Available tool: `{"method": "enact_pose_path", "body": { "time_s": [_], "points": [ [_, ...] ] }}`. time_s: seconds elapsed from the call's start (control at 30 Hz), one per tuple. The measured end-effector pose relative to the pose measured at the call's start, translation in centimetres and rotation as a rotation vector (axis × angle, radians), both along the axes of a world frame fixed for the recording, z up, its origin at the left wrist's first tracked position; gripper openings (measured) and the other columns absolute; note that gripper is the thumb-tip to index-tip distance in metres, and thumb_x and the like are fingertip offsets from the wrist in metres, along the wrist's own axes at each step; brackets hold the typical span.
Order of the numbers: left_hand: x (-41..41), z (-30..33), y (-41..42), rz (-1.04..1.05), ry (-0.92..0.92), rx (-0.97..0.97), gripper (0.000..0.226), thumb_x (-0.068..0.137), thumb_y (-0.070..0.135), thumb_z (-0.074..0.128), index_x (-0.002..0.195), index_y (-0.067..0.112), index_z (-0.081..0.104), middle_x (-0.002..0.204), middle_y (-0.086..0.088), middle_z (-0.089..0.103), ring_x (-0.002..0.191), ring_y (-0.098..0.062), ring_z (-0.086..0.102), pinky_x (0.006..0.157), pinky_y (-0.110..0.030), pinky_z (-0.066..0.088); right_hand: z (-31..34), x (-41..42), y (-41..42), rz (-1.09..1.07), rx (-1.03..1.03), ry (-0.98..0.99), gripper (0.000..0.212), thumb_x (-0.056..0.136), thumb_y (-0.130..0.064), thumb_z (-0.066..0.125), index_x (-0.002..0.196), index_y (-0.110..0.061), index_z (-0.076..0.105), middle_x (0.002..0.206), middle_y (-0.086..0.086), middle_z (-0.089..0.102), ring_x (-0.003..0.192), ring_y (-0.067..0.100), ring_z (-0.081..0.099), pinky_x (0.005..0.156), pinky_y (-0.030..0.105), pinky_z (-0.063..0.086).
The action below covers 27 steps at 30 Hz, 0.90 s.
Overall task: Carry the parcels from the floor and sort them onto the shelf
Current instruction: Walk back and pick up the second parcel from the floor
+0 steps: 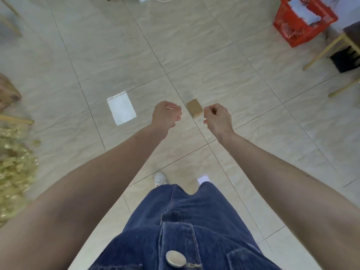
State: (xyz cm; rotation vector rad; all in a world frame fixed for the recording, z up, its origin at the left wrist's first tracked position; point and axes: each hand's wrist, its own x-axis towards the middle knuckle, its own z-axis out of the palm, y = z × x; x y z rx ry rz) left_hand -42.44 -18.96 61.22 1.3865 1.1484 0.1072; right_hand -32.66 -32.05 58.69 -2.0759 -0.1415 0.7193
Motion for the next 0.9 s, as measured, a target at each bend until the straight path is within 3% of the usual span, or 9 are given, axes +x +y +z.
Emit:
{"method": "enact_pose_path", "body": {
  "time_s": [0.1,0.23,0.37,0.47,0.63,0.9],
  "points": [
    [1.7,0.2,5.3,-0.103,0.027,0.006,0.027,0.090,0.017,0.061,0.115,0.008,0.061,0.085,-0.001,0.066,0.070,-0.014,0.064,0.061,-0.025,0.045,-0.4,0.6,4.5,-0.062,-0.014,0.027,0.031,0.091,-0.031,0.048,0.098,-0.005,0.062,0.103,0.015,0.071,0.095,0.035,0.071,0.079,0.048,0.057],
    [4.9,-0.2,11.3,-0.183,0.042,0.011,0.022,0.089,0.019,0.061,0.110,0.012,0.061,0.090,-0.004,0.068,0.077,-0.018,0.066,0.064,-0.026,0.047,-0.8,2.2,9.5,-0.134,-0.030,0.049,0.033,0.091,-0.032,0.048,0.099,-0.004,0.063,0.103,0.016,0.071,0.097,0.036,0.071,0.080,0.050,0.057],
    [9.1,-0.8,16.5,-0.307,0.051,0.001,0.009,0.083,0.018,0.063,0.092,0.016,0.061,0.091,-0.007,0.066,0.072,-0.018,0.062,0.066,-0.028,0.045,-1.2,4.8,14.0,-0.218,-0.027,0.076,0.026,0.086,-0.035,0.050,0.086,-0.011,0.061,0.089,0.006,0.066,0.098,0.036,0.069,0.081,0.049,0.058],
    [13.1,-1.6,20.1,-0.373,0.073,0.004,0.019,0.087,0.018,0.062,0.105,0.011,0.063,0.099,-0.007,0.067,0.069,-0.015,0.063,0.066,-0.027,0.046,-1.8,7.9,17.4,-0.299,-0.043,0.083,0.018,0.086,-0.031,0.048,0.081,-0.018,0.060,0.097,0.007,0.070,0.100,0.032,0.070,0.084,0.047,0.058],
    [20.0,-2.0,25.0,-0.502,0.105,-0.011,0.010,0.085,0.010,0.060,0.094,0.013,0.062,0.089,-0.009,0.062,0.075,-0.021,0.057,0.061,-0.026,0.040,-2.8,13.6,22.0,-0.407,-0.058,0.094,0.026,0.090,-0.030,0.050,0.095,-0.010,0.065,0.101,0.009,0.071,0.101,0.030,0.070,0.091,0.050,0.057],
    [31.5,-2.7,31.8,-0.692,0.118,-0.035,0.010,0.086,0.010,0.062,0.095,0.012,0.062,0.093,-0.006,0.066,0.067,-0.013,0.062,0.058,-0.024,0.043,-3.2,21.3,28.7,-0.600,-0.089,0.122,0.032,0.088,-0.031,0.049,0.093,-0.002,0.063,0.095,0.017,0.072,0.094,0.036,0.070,0.086,0.055,0.057]
  ]
}}
